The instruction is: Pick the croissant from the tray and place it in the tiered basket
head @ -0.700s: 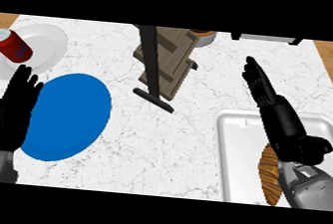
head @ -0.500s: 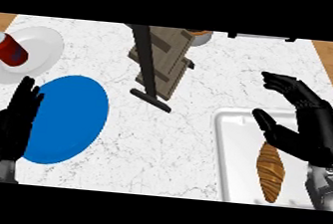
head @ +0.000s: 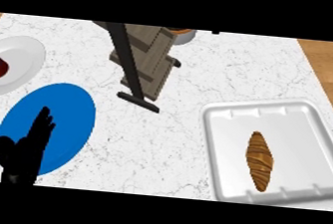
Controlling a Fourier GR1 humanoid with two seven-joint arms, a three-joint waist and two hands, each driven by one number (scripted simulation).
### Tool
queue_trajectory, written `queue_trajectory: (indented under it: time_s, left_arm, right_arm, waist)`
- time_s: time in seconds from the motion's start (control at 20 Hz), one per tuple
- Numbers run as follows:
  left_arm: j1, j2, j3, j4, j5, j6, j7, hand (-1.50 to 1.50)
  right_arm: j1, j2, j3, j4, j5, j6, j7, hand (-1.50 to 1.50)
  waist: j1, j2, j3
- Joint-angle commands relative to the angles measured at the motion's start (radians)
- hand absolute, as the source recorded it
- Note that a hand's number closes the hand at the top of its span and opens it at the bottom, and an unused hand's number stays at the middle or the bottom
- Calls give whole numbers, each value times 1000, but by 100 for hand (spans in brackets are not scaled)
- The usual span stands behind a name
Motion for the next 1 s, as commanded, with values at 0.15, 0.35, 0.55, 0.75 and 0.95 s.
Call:
queue_trajectory:
  time_s: [0.15, 0.35, 0.55, 0.75, 0.95]
  left_arm:
    - [-14, -66, -84, 79, -75, 7, -56, 0]
    - [-9, -48, -88, 50, -86, 4, -47, 0]
    - [-60, -85, -114, 77, -102, 14, -42, 0]
    - [-58, -86, -119, 86, -98, -9, -69, 0]
    - [-62, -76, -116, 81, -111, -5, -53, 0]
  right_arm:
    - [453, 141, -17, -350, -40, 40, -82, -150]
    - [557, -16, 109, -388, 67, 120, 207, -150]
    - [646, -169, 155, -480, 192, 187, 402, -150]
    - [690, -273, 180, -551, 354, 220, 625, -150]
    - [651, -310, 209, -629, 544, 240, 894, -150]
  waist:
    - [69, 5, -3]
    - [92, 13, -7]
    - [109, 23, -10]
    - [138, 29, -11]
    - [157, 29, -9]
